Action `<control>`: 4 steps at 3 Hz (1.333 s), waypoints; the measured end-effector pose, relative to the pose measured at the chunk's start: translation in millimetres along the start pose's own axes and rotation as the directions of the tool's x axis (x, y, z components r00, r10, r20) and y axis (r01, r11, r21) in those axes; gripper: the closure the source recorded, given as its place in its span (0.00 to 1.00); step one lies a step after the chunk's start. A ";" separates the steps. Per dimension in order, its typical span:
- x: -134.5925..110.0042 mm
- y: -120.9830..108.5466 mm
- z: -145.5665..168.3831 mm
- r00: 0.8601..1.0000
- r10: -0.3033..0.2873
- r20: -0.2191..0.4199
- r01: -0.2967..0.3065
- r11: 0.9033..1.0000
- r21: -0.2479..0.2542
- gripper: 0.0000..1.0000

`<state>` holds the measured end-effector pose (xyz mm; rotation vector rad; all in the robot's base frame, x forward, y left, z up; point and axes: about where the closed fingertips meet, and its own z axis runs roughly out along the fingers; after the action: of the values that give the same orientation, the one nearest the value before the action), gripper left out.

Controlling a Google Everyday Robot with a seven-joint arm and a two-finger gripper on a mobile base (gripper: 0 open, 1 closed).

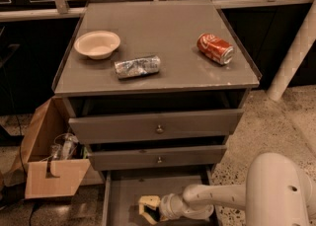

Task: Place sponge into bottom drawer

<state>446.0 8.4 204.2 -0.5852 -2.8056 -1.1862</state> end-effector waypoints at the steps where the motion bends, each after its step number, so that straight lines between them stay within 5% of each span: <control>1: 4.5 -3.7 10.0 1.000 -0.005 0.009 0.005 1.000 0.028 1.00; 3: 4.8 -18.9 38.3 0.998 -0.009 0.059 0.003 0.993 0.116 1.00; 4: 4.6 -18.5 38.5 0.998 -0.011 0.060 0.004 0.993 0.116 1.00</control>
Offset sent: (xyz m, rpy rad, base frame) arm -0.0062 0.0173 -0.0460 -0.1827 -0.0302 -0.0265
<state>439.3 25.1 165.1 -0.6133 -2.9049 -1.0149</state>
